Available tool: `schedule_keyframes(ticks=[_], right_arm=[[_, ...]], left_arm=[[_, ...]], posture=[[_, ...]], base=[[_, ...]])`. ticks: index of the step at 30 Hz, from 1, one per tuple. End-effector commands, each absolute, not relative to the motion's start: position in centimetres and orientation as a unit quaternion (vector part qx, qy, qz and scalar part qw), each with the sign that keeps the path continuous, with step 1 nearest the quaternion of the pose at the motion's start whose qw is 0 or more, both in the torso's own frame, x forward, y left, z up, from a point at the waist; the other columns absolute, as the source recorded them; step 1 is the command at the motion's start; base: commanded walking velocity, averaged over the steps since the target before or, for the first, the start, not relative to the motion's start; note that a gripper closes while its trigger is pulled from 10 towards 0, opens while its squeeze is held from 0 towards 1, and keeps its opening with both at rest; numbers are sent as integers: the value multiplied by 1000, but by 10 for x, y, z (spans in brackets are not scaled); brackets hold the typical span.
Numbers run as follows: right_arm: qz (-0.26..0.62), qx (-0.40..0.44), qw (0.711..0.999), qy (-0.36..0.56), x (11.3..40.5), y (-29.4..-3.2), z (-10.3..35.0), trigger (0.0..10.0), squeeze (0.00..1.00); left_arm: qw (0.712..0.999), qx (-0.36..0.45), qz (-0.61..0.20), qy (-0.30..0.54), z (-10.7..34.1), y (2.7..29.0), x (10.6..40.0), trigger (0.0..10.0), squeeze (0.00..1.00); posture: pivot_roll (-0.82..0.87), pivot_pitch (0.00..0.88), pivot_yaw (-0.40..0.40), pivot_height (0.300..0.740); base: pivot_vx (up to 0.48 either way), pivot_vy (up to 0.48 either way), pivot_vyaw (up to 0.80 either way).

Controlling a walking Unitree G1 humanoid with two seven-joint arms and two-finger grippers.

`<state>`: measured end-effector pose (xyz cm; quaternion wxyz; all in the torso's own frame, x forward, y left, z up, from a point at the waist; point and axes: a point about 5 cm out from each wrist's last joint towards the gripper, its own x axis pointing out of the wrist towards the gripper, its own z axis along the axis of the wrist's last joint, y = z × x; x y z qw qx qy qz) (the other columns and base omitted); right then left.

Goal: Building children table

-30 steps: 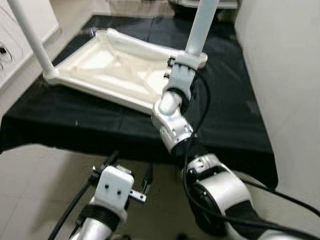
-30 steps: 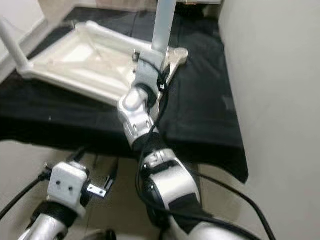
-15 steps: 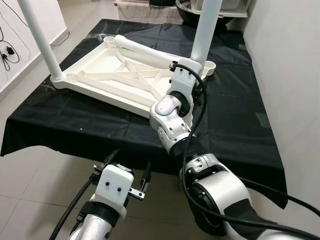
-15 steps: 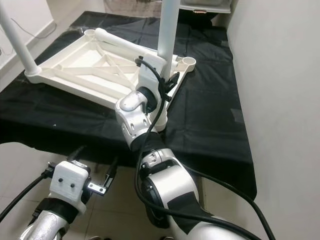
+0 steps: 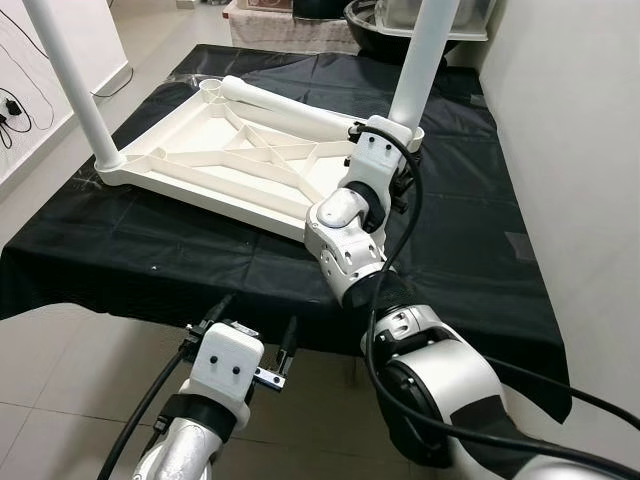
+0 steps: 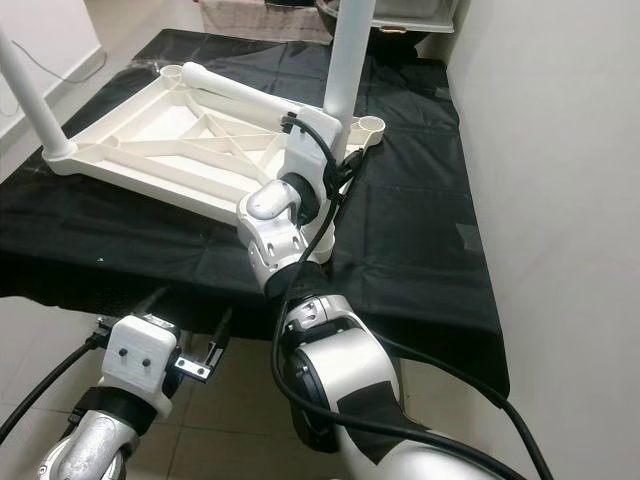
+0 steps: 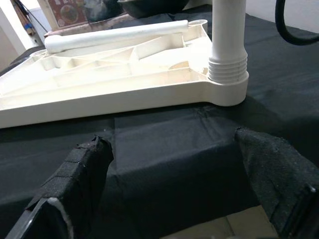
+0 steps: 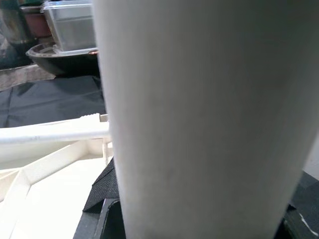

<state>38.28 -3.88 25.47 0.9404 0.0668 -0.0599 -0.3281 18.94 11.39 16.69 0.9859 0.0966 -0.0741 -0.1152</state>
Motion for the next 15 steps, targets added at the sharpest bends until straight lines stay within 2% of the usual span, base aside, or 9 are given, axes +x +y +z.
schedule_keyframes(ticks=[1,12,15], right_arm=[[-334,96,938,3,383,-38,238,10000,0],[-334,136,930,-77,389,-49,290,10000,0],[-325,136,933,-75,390,-47,290,10000,0]], left_arm=[[985,99,-119,-71,164,115,189,10000,0],[985,101,-123,-72,161,114,191,10000,0],[985,101,-124,-71,160,114,190,10000,0]], posture=[[34,112,-39,740],[34,112,-39,740],[32,114,-34,740]], base=[[0,0,0],[0,0,0],[0,0,0]])
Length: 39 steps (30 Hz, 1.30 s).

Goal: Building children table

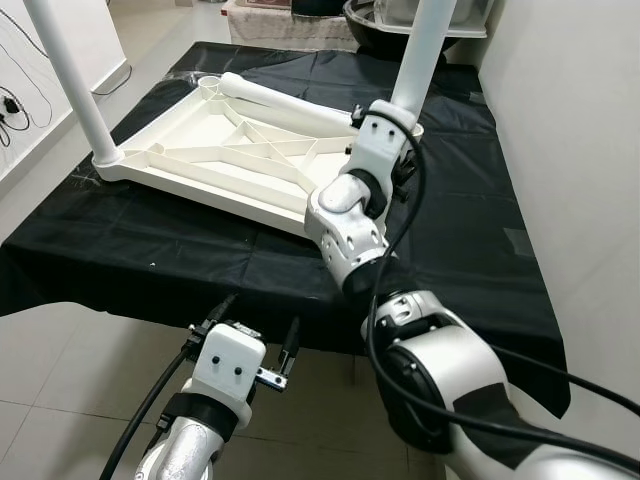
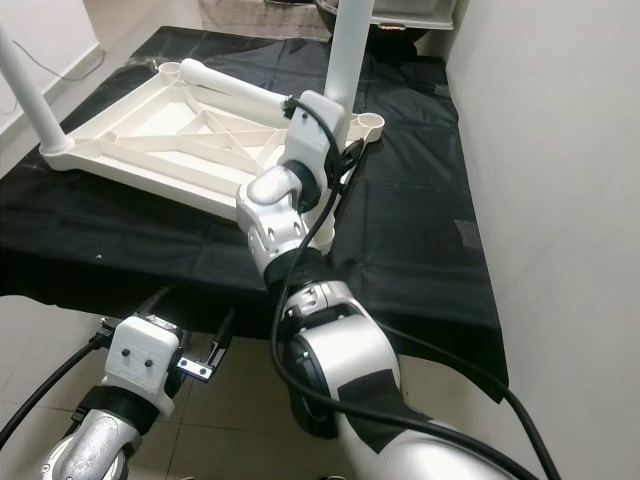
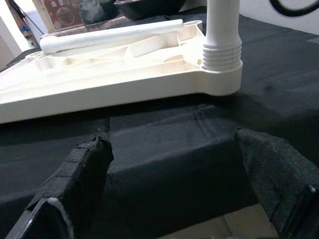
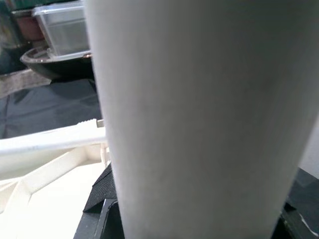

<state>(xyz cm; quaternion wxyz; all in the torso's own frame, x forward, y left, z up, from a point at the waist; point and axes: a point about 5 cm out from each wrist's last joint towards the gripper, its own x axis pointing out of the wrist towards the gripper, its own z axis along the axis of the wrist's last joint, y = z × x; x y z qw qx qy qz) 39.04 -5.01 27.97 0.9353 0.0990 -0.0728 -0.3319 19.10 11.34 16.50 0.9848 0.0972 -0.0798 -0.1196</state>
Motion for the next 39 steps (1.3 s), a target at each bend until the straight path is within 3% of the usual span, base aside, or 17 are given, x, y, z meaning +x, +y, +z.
schedule_keyframes(ticks=[1,14,18,20,21,24,27,30,32,33,34,36,37,39], right_arm=[[-322,132,936,-62,390,-46,283,10000,0],[-312,65,946,65,385,-47,201,10000,0],[-312,65,946,59,385,-47,201,10000,0],[-287,69,955,14,389,-45,218,10000,0],[-274,111,955,-14,393,-47,237,10000,0],[-274,122,954,-17,393,-48,241,10000,0],[-212,177,958,-81,398,-52,271,10000,0],[32,241,951,-191,394,-38,321,10000,0],[42,244,950,-189,393,-37,321,10000,0],[89,240,948,-187,390,-34,314,10000,0],[156,251,938,-178,384,-32,301,10000,0],[176,264,932,-174,382,-32,296,10000,0],[214,258,927,-169,377,-30,288,10000,0],[241,253,922,-166,374,-29,282,10000,0]], left_arm=[[985,101,-125,-71,160,114,190,10000,0],[984,101,-127,-71,160,114,187,10000,0],[984,102,-126,-71,160,115,187,10000,0],[984,102,-124,-72,161,116,188,10000,0],[986,89,-120,-75,164,117,190,10000,0],[986,84,-119,-76,164,117,191,10000,0],[987,84,-114,-78,166,119,193,10000,0],[987,85,-110,-81,166,121,198,10000,0],[987,85,-110,-81,166,121,199,10000,0],[987,83,-109,-83,168,122,200,10000,0],[987,82,-108,-85,169,123,203,10000,200],[987,81,-107,-85,169,123,204,10000,200],[987,87,-106,-80,169,124,205,10000,1000],[988,91,-104,-75,169,125,206,10000,1000]], posture=[[32,114,-34,740],[36,130,-28,740],[36,130,-28,740],[38,132,-26,740],[41,126,-28,740],[41,126,-28,740],[35,115,-26,740],[27,103,-19,740],[27,103,-19,740],[25,95,-18,740],[26,89,-16,740],[26,89,-16,740],[26,87,-16,740],[26,87,-16,740]], base=[[0,0,0],[0,0,0],[0,0,0],[0,0,0],[0,0,0],[0,0,0],[0,0,0],[0,0,0],[0,0,0],[0,0,0],[0,0,0],[0,0,0],[0,0,0],[0,0,0]])
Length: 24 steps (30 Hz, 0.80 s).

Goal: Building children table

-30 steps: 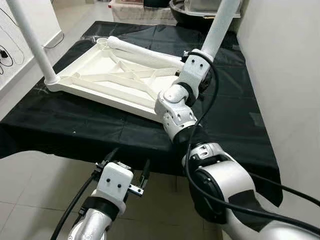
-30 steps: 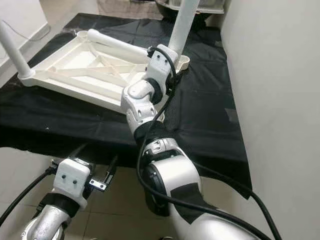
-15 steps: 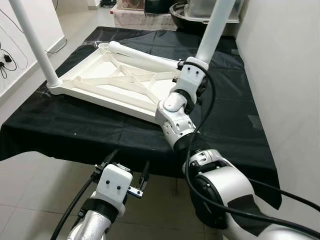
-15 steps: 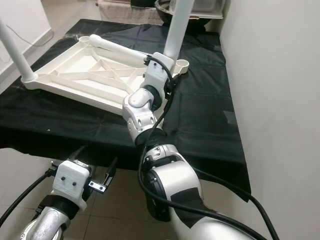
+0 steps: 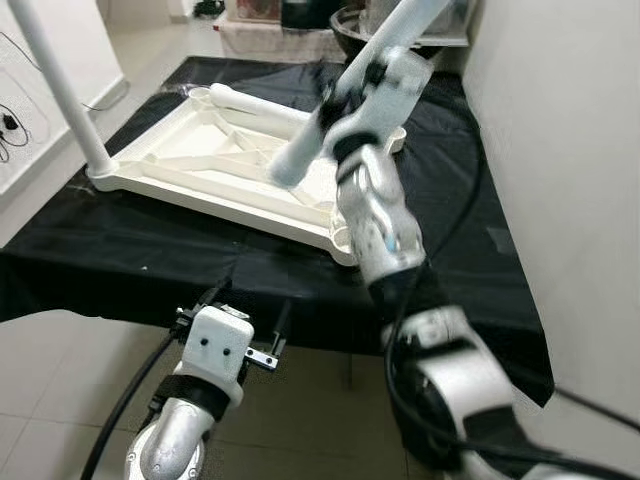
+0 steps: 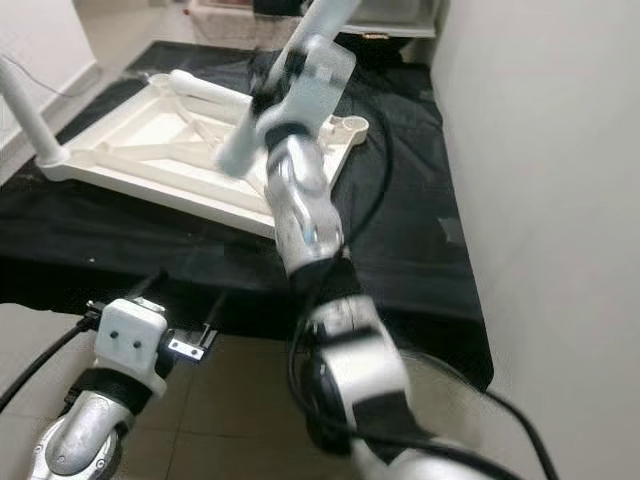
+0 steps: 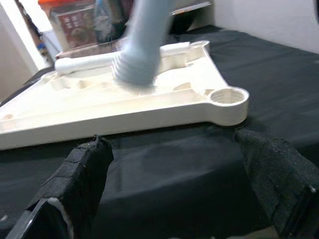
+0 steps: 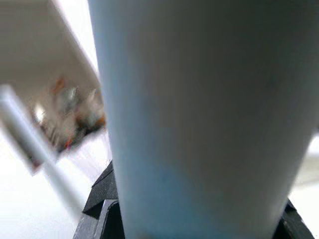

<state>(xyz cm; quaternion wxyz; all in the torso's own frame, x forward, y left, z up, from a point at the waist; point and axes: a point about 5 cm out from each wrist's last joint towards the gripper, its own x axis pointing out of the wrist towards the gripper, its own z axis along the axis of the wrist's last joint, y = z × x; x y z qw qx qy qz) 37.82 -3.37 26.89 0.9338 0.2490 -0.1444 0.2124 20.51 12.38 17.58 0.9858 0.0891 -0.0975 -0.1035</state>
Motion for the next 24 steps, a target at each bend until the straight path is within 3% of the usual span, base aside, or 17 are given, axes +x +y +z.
schedule_keyframes(ticks=[1,6,7,14,24], right_arm=[[268,250,918,-154,369,-28,273,10000,0],[327,230,904,-152,354,-32,253,10000,0],[346,228,897,-155,349,-33,251,10000,0],[441,196,862,-155,327,-27,244,10000,0],[503,154,838,-145,308,-22,229,10000,0]], left_arm=[[987,100,-99,-71,168,127,208,10000,1000],[988,131,-72,-46,168,135,220,10000,1000],[987,143,-74,-30,164,136,224,10000,0],[985,151,-85,6,152,138,232,10000,0],[981,164,-103,15,149,135,233,10000,0]], posture=[[21,81,-10,740],[17,76,-5,740],[15,65,5,740],[12,59,4,740],[12,51,3,740]], base=[[0,0,0],[0,0,0],[0,0,0],[0,0,0],[0,0,0]])
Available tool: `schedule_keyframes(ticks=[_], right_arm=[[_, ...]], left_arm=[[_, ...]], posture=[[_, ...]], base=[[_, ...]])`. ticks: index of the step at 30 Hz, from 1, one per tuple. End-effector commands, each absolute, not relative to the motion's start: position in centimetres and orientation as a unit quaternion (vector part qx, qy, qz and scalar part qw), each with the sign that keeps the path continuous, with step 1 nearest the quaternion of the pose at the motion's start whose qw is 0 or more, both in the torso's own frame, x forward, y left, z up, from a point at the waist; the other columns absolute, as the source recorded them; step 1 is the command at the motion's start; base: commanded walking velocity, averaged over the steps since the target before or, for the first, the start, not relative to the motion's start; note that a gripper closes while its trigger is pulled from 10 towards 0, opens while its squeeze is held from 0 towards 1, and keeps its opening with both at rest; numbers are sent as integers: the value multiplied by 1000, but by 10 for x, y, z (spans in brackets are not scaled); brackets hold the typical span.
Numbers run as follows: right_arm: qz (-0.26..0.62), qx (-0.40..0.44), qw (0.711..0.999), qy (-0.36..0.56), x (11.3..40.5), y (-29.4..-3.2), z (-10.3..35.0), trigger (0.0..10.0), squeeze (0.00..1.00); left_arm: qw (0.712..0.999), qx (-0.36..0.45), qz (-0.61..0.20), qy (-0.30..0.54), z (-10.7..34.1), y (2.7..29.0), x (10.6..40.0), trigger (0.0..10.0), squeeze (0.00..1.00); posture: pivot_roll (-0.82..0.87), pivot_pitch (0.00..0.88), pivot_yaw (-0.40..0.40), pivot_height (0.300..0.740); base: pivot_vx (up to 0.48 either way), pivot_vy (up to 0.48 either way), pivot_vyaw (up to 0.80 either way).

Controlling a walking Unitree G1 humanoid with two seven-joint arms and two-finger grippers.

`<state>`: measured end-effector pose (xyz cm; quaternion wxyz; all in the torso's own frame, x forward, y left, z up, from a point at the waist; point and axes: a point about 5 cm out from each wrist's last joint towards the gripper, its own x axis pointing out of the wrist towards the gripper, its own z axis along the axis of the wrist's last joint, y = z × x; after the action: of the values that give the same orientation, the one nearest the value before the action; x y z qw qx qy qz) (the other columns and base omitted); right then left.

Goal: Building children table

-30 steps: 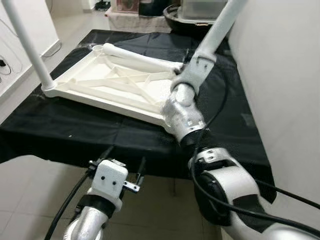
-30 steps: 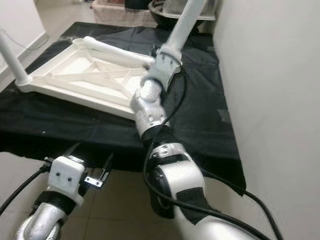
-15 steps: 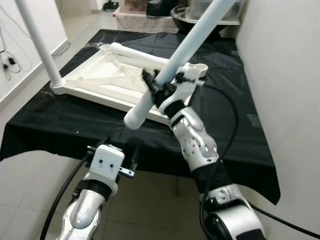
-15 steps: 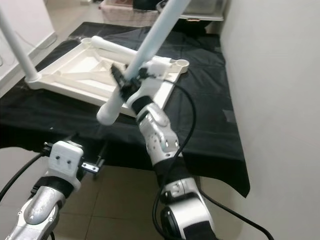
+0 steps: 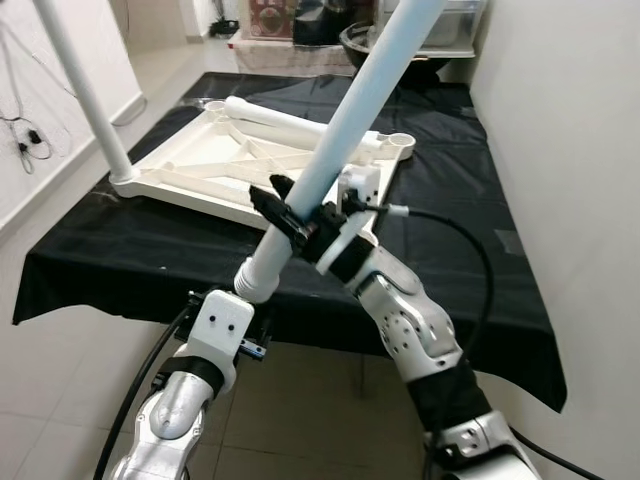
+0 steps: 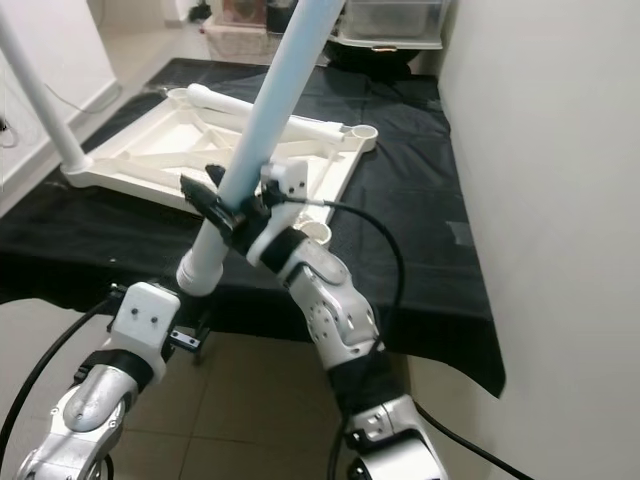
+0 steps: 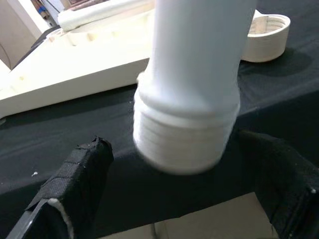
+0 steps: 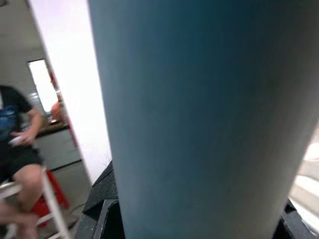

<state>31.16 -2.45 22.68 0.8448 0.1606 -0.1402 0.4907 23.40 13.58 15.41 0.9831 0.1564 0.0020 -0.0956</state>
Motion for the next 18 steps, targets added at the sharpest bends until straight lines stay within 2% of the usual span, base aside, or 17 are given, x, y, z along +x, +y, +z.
schedule_keyframes(ticks=[1,16,18], right_arm=[[506,152,837,-143,306,-22,228,10000,0],[542,151,816,-129,293,-17,223,10000,0],[560,149,806,-122,288,-16,221,10000,0]], left_arm=[[981,165,-105,15,149,134,232,10000,0],[980,166,-110,21,145,133,233,10000,0],[979,168,-111,19,145,133,233,10000,0]], posture=[[12,51,3,740],[12,61,5,740],[12,61,5,740]], base=[[0,0,0],[0,0,0],[0,0,0]])
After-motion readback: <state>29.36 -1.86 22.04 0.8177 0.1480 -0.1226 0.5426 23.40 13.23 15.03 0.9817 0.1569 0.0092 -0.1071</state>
